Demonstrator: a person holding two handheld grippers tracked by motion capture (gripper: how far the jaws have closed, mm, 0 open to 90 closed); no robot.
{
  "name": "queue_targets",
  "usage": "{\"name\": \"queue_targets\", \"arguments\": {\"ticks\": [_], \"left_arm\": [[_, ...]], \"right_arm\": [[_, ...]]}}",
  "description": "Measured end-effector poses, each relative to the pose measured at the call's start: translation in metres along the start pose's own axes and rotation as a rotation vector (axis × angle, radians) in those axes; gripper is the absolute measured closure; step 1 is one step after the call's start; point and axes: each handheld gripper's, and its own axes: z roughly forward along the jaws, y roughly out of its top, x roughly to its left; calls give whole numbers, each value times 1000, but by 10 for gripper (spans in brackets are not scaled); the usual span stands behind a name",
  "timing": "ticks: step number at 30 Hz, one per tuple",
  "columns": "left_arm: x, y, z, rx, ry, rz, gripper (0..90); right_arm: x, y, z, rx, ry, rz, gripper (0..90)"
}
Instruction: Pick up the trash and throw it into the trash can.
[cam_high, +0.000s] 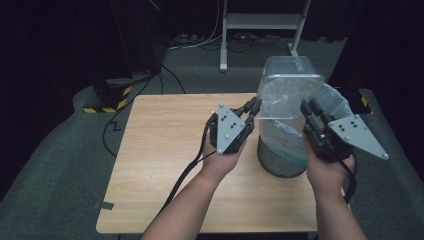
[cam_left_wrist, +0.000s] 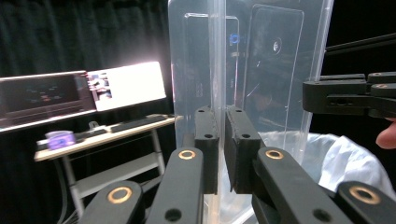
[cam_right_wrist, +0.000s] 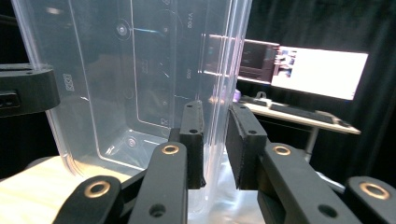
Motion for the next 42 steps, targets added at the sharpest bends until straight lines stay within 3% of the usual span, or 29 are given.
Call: {"name": "queue_targets", "arguments": {"ticks": [1, 2, 6, 9, 18, 23, 31, 33, 36, 39, 42], "left_arm": [[-2, 1, 6, -5, -9, -5, 839], [-5, 1, 12, -6, -19, -6, 839], [-16, 3, 36, -11, -52, -4, 839], [-18, 1, 44, -8, -64, -7, 839], [-20, -19, 75, 54, -106, -30, 837], [-20, -23, 82, 73, -101, -34, 836], [-18, -23, 87, 84, -103, -41, 824], [-17, -25, 89, 96, -100, -52, 793], [-15, -26, 90, 105, -100, -69, 602], [-14, -25, 88, 96, -105, -82, 551], [-16, -23, 84, 87, -113, -68, 543]], "right_arm": [[0, 0, 0, 0, 0, 0, 770], [-10, 0, -2, 0, -22, 11, 770], [-27, -1, -3, 1, -65, 17, 770], [-34, -3, -3, 8, -78, 24, 769], [-54, -23, 6, 73, -120, 47, 747], [-57, -28, 13, 114, -123, 69, 729], [-58, -28, 16, 113, -129, 68, 696], [-57, -27, 17, 121, -125, 73, 657], [-53, -26, 16, 113, -126, 75, 507], [-53, -25, 16, 107, -121, 79, 490], [-50, -24, 15, 102, -112, 77, 484]]}}
